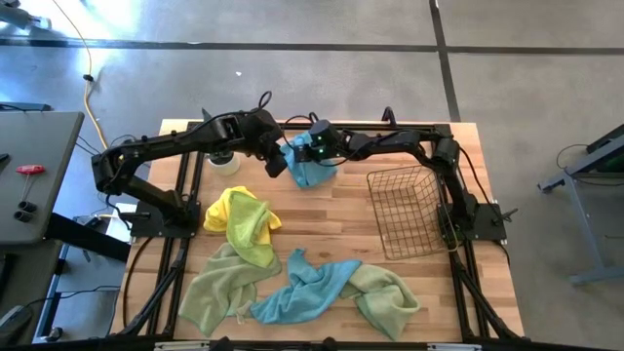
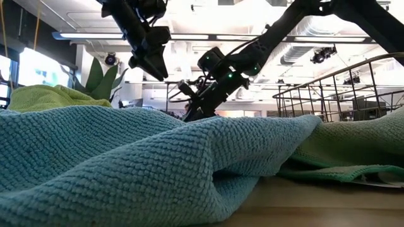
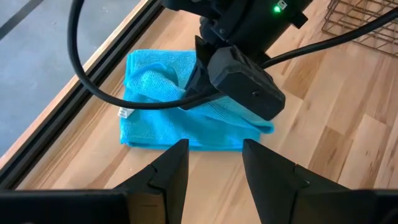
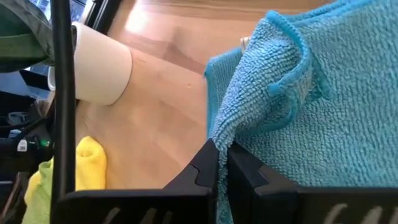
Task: Fold microfiber towels
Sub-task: Fold the top blue microfiber cloth
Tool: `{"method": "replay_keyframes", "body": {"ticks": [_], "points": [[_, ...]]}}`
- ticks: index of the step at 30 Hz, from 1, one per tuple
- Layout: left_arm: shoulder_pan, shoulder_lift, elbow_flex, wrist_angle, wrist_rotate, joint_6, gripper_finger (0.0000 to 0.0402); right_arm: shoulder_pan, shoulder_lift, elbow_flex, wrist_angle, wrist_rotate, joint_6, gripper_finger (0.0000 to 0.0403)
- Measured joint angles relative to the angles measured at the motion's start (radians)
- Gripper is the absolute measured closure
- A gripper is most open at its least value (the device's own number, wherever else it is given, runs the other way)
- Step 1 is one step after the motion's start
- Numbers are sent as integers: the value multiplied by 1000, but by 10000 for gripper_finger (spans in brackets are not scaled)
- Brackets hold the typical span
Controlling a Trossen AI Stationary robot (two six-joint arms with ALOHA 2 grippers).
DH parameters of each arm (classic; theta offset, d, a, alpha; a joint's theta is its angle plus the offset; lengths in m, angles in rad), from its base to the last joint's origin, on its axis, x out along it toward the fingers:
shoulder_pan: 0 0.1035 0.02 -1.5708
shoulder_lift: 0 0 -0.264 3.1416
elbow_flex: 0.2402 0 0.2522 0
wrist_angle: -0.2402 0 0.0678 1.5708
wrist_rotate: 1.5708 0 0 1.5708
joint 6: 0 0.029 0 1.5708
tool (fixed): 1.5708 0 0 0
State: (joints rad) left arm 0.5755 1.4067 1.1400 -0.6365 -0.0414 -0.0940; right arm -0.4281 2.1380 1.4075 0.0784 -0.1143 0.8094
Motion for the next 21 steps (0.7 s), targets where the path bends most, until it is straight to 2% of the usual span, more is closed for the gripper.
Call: {"method": "replay_keyframes", "body": {"ticks": [7, 10, 16, 21], "points": [[0, 0, 0, 2, -6, 0, 261, 7, 0, 0, 10, -4, -24, 385], [0, 0, 0, 4, -8, 0, 261, 7, 0, 0, 23, -4, -25, 355], [0, 0, 0, 5, -17, 0, 261, -1, 0, 0, 39, -13, -32, 268], [0, 1, 0, 5, -24, -5, 261, -41, -12, 0, 49, -111, -32, 223]]}}
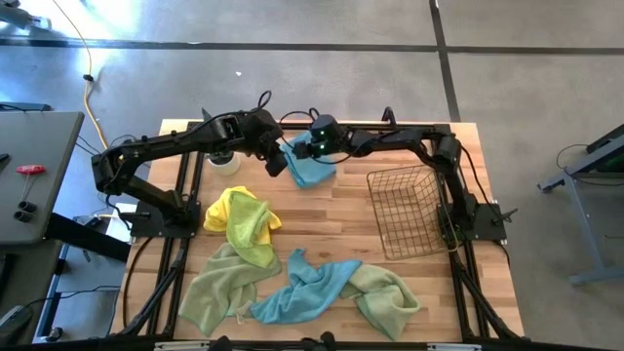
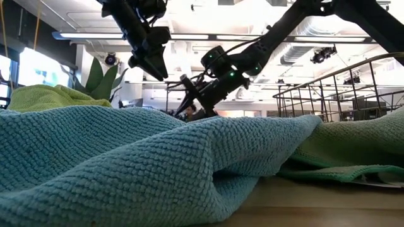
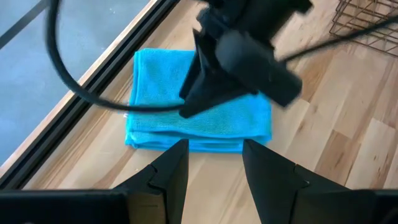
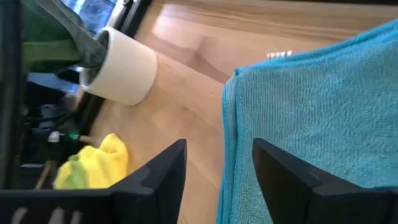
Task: Fold microfiber towels
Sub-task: Fold the top blue microfiber cloth, then put the top blue microfiber cloth into the wire basket
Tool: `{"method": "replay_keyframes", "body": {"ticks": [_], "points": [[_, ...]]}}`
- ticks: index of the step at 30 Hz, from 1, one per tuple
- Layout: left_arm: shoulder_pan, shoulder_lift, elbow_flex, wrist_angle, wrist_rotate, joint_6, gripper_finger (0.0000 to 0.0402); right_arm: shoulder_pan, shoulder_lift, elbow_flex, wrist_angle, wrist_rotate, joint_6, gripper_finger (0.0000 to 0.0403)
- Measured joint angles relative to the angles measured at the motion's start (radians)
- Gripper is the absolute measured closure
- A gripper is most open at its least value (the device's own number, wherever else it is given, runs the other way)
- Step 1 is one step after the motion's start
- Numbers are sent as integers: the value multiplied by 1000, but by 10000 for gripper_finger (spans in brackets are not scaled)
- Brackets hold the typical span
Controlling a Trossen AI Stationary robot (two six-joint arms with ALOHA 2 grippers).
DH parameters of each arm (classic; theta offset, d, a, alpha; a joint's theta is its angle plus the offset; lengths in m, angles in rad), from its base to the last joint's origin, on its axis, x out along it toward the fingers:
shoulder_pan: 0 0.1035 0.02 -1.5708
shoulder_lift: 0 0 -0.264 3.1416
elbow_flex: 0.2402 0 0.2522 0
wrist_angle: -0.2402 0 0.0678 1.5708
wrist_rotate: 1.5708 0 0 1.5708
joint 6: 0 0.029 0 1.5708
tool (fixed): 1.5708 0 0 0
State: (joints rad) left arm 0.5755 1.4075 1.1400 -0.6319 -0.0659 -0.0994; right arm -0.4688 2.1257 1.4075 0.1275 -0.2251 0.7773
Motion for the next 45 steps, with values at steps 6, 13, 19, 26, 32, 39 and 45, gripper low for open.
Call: {"method": "replay_keyframes", "body": {"ticks": [6, 13, 19, 26, 32, 39, 45], "points": [[0, 19, 0, 7, -22, -2, 261, -54, -19, 0, -81, -88, -43, 215], [0, 85, 0, 49, 28, 13, 261, -117, -75, 0, -276, -136, -183, 215], [0, 184, 0, 72, 31, 13, 261, -160, -163, 0, -444, -13, -292, 215], [0, 368, 0, 264, 31, 8, 261, -172, -154, 0, -512, -85, -334, 209], [0, 495, 0, 308, 28, -30, 261, -166, -109, 0, -513, -83, -331, 193], [-23, 532, 1, 303, 47, -55, 261, -166, -57, 0, -519, -71, -331, 192], [-56, 532, 2, 294, 51, -38, 261, -162, -26, 0, -491, -94, -333, 194]]}}
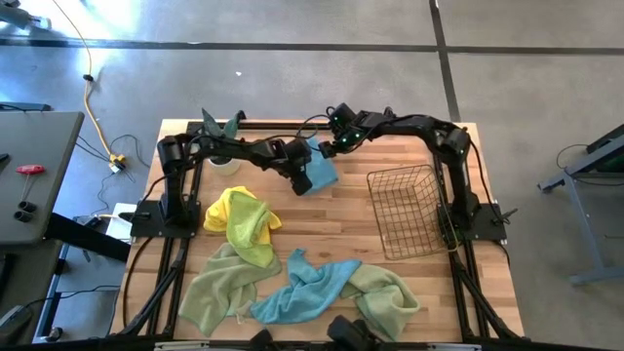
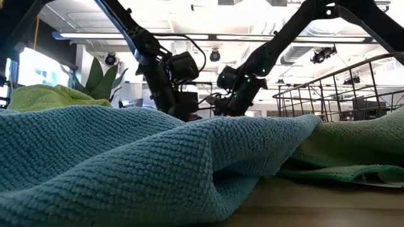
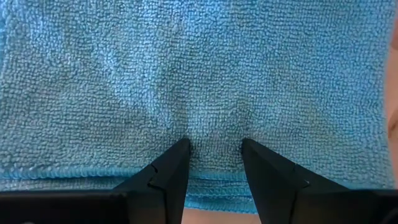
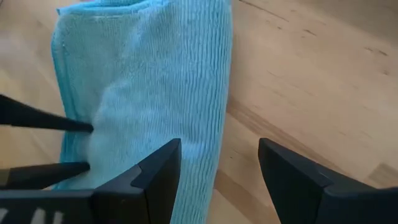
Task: Fold microfiber towels
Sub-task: Put the top blue microfiber cloth into the wire basket
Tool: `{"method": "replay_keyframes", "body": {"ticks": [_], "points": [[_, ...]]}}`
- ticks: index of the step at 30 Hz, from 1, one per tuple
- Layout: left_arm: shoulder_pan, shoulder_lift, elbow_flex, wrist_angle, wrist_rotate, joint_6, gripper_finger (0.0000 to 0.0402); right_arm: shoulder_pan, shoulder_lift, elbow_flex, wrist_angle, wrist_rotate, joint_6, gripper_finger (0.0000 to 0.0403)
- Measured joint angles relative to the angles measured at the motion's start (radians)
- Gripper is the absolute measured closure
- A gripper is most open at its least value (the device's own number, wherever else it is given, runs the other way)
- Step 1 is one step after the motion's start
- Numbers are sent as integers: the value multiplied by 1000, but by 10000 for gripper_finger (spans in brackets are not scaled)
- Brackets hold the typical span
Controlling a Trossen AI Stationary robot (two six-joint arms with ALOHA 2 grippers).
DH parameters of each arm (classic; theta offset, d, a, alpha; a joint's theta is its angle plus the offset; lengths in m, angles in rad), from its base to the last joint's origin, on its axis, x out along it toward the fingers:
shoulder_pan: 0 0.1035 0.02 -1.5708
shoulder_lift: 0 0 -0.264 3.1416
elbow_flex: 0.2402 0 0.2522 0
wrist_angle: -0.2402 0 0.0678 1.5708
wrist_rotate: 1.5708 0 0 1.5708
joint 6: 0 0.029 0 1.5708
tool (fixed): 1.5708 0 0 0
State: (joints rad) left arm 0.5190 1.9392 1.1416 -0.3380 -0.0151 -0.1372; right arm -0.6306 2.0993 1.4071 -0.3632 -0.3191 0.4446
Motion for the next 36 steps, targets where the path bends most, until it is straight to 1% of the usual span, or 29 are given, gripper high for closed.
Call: {"method": "replay_keyframes", "body": {"ticks": [4, 8, 12, 18, 20, 23, 26, 28, 29, 30, 33, 36], "points": [[-21, 0, 0, -2, -1, 2, 261, 13, 14, 0, 32, -53, 22, 194], [-31, 0, 0, -1, 0, 2, 261, 31, 18, 0, 33, -59, 26, 194], [-31, 1, 0, 9, -19, -1, 261, 48, 18, 0, 44, -121, 26, 194], [-24, 3, -2, 29, -31, -8, 261, 73, 18, 0, 44, -127, 19, 200], [-24, 3, -2, 29, -35, -9, 261, 77, 18, 0, 41, -105, 23, 215], [-24, 3, -2, 29, -38, -9, 261, 82, 18, 0, 29, -71, 26, 258], [-24, 3, -2, 29, -37, -9, 261, 82, 18, 0, 11, -30, 26, 321], [-24, 3, -2, 30, -37, -14, 261, 82, 18, 0, 8, -24, 26, 372], [-24, 3, -2, 30, -37, -19, 261, 82, 18, 0, 9, -22, 25, 386], [-24, 1, -2, 30, -37, -26, 261, 82, 18, 0, 11, -22, 23, 392], [-24, -23, -2, 22, -41, -35, 261, 79, 18, 0, 10, -20, 39, 391], [-24, -78, -2, 18, -40, -29, 261, 73, 13, 0, 6, -13, 46, 399]]}}
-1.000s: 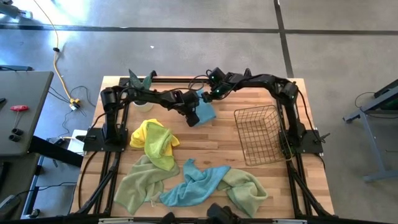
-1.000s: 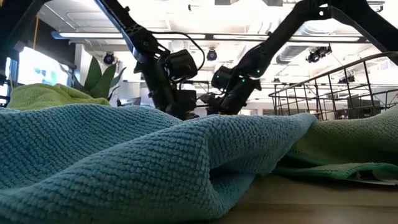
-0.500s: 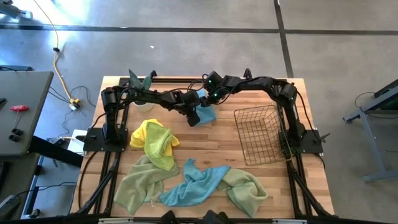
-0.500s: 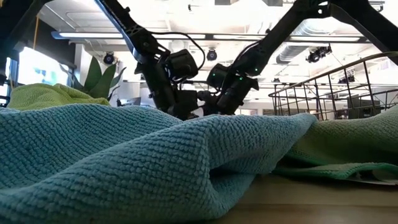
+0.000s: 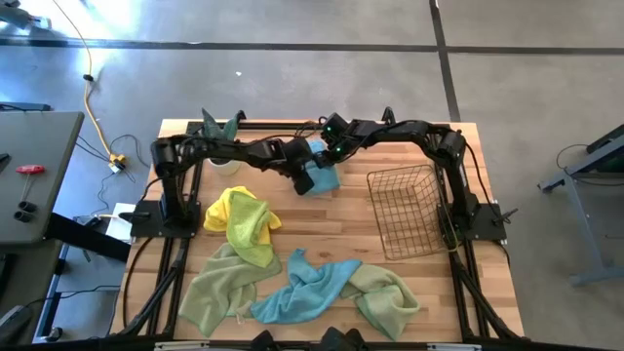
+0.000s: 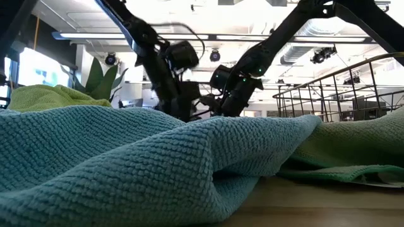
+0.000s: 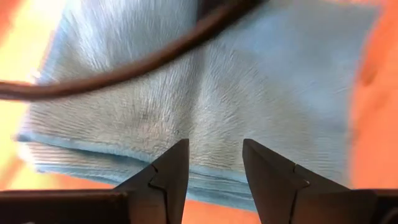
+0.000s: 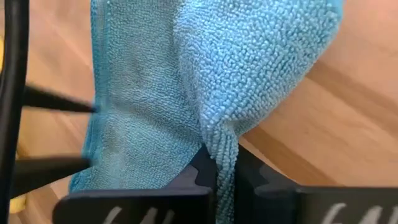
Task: Fold microfiber towels
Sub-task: Put the top blue microfiber cloth into the wire basket
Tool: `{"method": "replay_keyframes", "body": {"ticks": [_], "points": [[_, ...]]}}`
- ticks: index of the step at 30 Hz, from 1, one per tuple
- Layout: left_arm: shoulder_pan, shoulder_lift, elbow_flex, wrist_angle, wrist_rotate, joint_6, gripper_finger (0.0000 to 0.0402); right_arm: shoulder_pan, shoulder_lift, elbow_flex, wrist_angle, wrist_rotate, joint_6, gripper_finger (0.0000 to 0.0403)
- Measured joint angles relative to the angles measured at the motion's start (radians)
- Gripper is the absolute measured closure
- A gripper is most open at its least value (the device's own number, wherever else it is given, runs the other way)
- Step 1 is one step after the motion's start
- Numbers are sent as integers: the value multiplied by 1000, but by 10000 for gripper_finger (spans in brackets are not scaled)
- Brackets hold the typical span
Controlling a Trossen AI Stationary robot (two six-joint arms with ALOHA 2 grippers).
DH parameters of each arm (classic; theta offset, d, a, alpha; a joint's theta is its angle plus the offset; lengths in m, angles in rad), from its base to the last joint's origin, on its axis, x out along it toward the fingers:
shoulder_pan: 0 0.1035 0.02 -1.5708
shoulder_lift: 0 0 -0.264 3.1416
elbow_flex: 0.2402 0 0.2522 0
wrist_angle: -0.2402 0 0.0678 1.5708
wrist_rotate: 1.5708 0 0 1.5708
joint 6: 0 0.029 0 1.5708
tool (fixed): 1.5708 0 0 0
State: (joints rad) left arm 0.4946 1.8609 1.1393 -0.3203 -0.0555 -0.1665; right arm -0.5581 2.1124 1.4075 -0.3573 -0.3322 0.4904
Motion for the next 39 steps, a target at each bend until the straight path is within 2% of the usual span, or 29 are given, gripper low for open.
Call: {"method": "replay_keyframes", "body": {"ticks": [8, 19, 24, 29, 32, 39], "points": [[4, -219, 0, -59, -9, 46, 261, -20, -82, 0, -46, 35, 8, 402], [34, -467, 0, -75, -91, 103, 261, -25, -358, 0, -193, 79, 52, 402], [59, -506, 1, -79, -91, 155, 261, -25, -523, 0, -340, 33, 56, 402], [85, -506, 1, -80, -75, 221, 261, -19, -706, 0, -489, -38, 154, 403], [98, -506, 1, -79, -46, 260, 261, 3, -804, 0, -576, -44, 232, 403], [139, -506, 1, -62, 15, 319, 261, 80, -937, 0, -880, -88, 345, 403]]}}
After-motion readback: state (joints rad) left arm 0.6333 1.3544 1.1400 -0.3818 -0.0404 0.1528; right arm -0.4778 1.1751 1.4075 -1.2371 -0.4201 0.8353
